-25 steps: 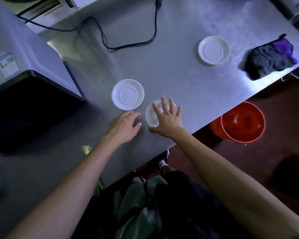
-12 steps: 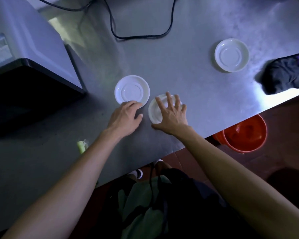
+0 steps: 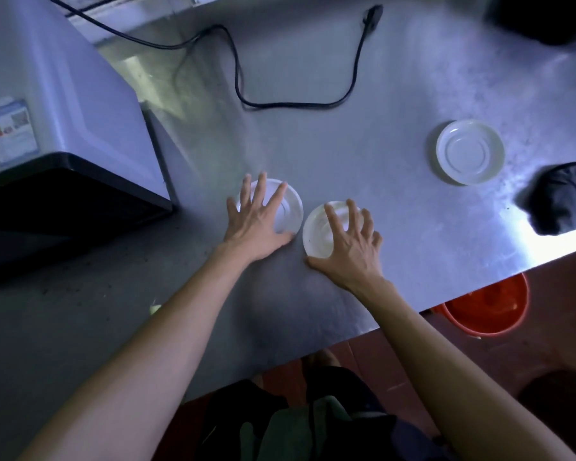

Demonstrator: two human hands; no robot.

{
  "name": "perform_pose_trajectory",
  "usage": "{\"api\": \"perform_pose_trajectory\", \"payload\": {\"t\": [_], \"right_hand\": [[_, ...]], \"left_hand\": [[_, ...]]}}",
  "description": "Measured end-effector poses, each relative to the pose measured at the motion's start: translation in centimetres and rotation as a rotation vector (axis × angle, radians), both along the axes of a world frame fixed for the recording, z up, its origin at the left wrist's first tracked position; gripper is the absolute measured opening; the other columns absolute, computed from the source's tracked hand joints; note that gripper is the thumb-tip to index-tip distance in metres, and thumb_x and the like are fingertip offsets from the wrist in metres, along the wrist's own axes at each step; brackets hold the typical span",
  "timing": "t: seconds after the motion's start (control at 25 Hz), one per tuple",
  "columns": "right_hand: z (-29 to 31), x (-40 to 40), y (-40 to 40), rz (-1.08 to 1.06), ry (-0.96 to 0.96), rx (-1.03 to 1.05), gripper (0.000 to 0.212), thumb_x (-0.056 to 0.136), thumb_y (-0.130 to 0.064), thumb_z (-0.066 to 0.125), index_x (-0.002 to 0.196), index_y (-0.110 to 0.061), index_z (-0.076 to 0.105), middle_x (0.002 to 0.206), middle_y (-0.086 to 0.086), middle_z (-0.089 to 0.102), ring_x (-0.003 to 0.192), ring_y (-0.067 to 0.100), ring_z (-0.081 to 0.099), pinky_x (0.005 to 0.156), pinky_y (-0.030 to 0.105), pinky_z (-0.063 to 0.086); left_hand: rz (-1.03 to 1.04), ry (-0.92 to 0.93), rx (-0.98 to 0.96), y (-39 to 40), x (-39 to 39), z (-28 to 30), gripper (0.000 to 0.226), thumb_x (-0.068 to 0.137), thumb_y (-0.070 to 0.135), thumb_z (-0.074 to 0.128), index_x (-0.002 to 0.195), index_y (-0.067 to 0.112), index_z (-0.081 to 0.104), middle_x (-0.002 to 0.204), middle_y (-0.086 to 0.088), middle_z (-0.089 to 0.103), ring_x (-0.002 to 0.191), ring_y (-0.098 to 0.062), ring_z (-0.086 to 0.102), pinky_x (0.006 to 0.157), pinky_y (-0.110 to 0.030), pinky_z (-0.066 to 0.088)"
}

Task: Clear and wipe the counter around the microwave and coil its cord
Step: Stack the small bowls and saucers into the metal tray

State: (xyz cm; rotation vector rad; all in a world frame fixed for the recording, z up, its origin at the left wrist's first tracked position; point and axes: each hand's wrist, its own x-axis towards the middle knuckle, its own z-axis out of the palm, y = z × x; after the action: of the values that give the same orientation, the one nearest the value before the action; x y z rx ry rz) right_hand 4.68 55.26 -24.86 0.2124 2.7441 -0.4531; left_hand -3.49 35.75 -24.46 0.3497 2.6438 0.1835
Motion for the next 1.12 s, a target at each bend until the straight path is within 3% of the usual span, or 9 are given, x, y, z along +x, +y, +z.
{"api": "perform_pose_trajectory", "payload": {"t": [0.16,0.32,0.76,1.12], "right_hand": [[-0.1,-0.6,0.3,-0.008,0.001,-0.009,0.111,0.061,-0.076,0.067,0.150,-0.040,0.011,0.162,0.006,0.004,0.146,0.038,0.008,0.105,0.057,0.030],[-0.3,-0.8,1.2,-0.007,0.009,-0.005,0.111,0.061,-0.075,0.068,0.151,-0.039,0.013,0.162,0.006,0.004,0.146,0.039,0.008,0.105,0.057,0.030],[0.9,-2.0,-0.9,0.100,0.020,-0.007,0.115,0.060,-0.074,0.070,0.152,-0.038,0.011,0.162,0.006,0.003,0.146,0.040,0.005,0.107,0.059,0.026],[4.6,2.1,-9.9,0.358,0.116,0.077,0.117,0.060,-0.073,0.073,0.152,-0.039,0.010,0.162,0.009,0.005,0.145,0.043,0.008,0.106,0.062,0.029]], "left_hand": [[-0.044,-0.033,-0.041,0.5,-0.9,-1.1,0.120,0.055,0.078,0.064,0.149,0.047,-0.003,0.162,0.007,-0.017,0.149,-0.031,-0.014,0.111,-0.069,0.009],[-0.031,0.022,-0.056,0.8,-1.2,-1.1,0.120,0.045,0.081,0.062,0.147,0.049,0.007,0.158,0.005,0.005,0.142,-0.032,0.009,0.106,-0.061,0.027],[0.101,0.053,-0.036,-2.1,3.7,1.7,0.118,0.051,0.086,0.060,0.149,0.045,0.009,0.157,0.002,0.007,0.141,-0.033,0.011,0.107,-0.059,0.027],[0.204,0.136,-0.015,-12.2,13.7,6.0,0.118,0.056,0.082,0.067,0.151,0.044,0.009,0.160,-0.001,0.004,0.145,-0.030,0.007,0.109,-0.061,0.025]]}}
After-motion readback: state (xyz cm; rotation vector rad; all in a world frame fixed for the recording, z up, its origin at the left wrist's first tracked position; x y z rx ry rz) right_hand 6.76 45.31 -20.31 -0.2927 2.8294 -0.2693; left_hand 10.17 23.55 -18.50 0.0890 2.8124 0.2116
